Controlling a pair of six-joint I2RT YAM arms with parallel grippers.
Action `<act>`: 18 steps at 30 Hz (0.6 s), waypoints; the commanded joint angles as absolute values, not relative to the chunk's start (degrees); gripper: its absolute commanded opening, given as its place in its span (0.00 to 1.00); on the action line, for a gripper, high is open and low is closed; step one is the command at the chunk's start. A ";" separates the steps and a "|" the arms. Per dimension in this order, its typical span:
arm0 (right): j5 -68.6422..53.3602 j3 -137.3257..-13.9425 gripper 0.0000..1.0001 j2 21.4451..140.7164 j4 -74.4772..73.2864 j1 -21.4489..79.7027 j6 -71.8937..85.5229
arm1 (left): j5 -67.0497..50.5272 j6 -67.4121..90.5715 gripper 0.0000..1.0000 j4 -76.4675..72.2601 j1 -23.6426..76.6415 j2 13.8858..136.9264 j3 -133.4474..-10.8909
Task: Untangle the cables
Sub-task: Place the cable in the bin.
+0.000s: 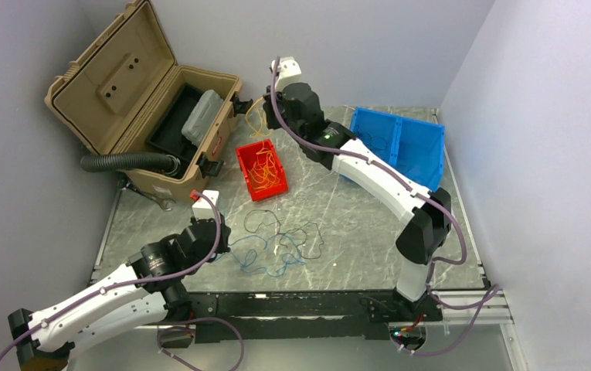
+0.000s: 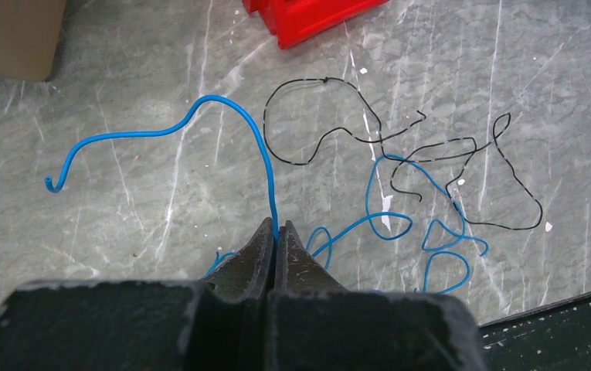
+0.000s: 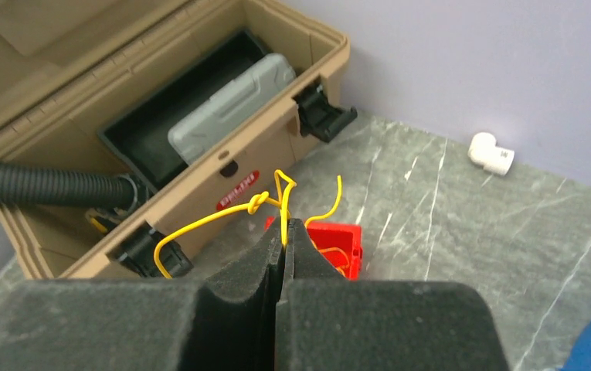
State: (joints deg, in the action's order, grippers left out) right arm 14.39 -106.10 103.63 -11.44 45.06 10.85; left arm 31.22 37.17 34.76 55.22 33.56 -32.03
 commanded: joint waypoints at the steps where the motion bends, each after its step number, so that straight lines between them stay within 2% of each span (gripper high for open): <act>1: 14.44 -103.17 0.00 104.12 -7.11 45.28 12.03 | 30.78 37.41 0.00 34.15 55.22 33.09 -31.81; 18: 14.45 -100.66 0.00 113.19 -11.83 45.32 14.72 | 31.22 37.05 0.00 34.80 55.21 32.66 -31.99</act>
